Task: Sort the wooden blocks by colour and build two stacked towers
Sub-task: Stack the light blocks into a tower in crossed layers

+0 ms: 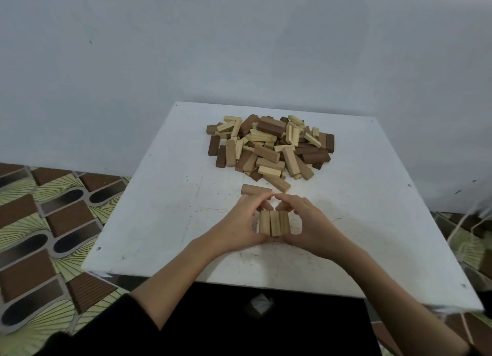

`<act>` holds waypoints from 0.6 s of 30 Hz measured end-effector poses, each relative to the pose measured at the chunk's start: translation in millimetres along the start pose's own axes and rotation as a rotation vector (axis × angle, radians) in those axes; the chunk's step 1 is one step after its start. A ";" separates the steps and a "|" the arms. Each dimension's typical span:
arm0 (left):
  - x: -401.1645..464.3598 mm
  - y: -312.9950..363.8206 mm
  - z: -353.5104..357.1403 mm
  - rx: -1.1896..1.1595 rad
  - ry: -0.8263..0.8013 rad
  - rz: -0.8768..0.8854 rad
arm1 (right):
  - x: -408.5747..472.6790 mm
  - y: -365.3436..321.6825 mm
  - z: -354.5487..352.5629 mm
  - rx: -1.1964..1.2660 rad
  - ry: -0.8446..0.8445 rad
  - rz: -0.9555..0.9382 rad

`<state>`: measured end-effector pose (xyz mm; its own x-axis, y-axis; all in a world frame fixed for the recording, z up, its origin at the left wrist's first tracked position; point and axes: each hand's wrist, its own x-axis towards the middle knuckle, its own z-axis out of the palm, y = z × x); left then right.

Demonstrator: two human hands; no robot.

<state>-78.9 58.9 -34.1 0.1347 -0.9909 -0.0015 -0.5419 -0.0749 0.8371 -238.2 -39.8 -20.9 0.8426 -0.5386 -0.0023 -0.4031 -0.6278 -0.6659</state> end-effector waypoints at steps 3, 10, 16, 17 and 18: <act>-0.3 -2.6 1.4 0.014 0.006 0.009 | -1.4 -0.8 -2.0 -0.020 -0.043 0.013; 1.8 -6.4 6.2 0.060 -0.006 -0.007 | -1.2 -0.5 -2.9 -0.057 -0.083 0.029; 3.7 -6.3 10.1 0.079 -0.034 -0.039 | 2.2 0.4 5.4 -0.102 -0.128 0.038; 3.7 -6.5 9.7 0.077 -0.039 -0.047 | 2.9 0.3 6.1 -0.104 -0.131 0.039; 3.5 -6.2 9.4 0.078 -0.042 -0.051 | 3.2 0.2 6.3 -0.106 -0.132 0.037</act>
<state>-82.8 54.9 -44.4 0.1300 -0.9892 -0.0674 -0.5983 -0.1324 0.7902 -233.3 -38.1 -25.8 0.8634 -0.4881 -0.1279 -0.4641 -0.6685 -0.5812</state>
